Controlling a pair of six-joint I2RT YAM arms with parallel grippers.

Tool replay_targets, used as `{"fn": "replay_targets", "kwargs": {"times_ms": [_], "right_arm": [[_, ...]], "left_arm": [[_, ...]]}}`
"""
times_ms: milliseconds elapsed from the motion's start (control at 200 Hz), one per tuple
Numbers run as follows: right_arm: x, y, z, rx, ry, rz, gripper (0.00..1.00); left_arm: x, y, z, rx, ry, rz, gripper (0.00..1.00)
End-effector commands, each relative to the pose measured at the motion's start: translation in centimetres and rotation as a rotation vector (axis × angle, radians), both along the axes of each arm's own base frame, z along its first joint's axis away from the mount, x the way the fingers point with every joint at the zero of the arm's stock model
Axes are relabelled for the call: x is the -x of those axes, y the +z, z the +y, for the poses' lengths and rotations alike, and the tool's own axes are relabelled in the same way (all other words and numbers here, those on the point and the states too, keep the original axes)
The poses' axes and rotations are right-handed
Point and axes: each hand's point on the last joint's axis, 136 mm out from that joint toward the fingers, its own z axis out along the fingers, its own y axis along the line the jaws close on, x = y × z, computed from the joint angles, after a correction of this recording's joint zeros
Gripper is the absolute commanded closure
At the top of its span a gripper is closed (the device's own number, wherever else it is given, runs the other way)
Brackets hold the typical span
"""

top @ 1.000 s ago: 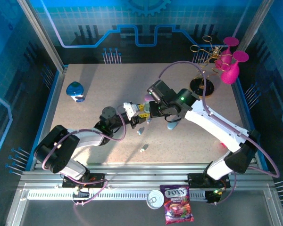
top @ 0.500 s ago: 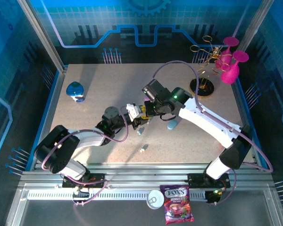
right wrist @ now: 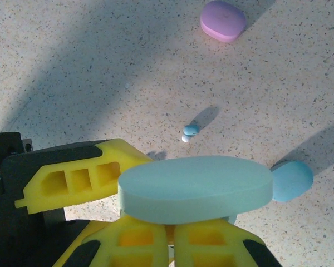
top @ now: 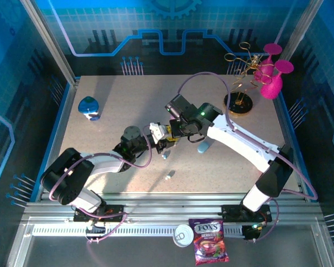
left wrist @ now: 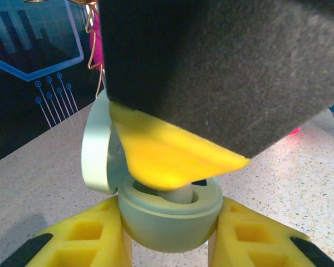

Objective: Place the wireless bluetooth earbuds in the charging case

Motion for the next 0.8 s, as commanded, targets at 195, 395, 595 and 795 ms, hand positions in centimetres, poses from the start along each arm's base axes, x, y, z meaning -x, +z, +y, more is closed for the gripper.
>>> {"fn": "replay_targets", "kwargs": {"times_ms": [195, 395, 595, 795], "right_arm": [[1.1, 0.2, 2.0, -0.063, 0.077, 0.037, 0.84], [1.3, 1.0, 2.0, -0.096, 0.087, 0.021, 0.71], [1.5, 2.2, 1.5, -0.148, 0.089, -0.018, 0.60], [1.7, 2.9, 0.7, -0.219, 0.087, -0.061, 0.51]], "left_arm": [[-0.6, 2.2, -0.6, 0.027, 0.010, -0.060, 0.82], [-0.5, 2.2, -0.5, 0.025, 0.008, -0.058, 0.82], [-0.4, 2.2, -0.6, 0.034, 0.005, -0.060, 0.81], [-0.3, 2.5, -0.5, 0.047, 0.000, -0.058, 0.81]]}}
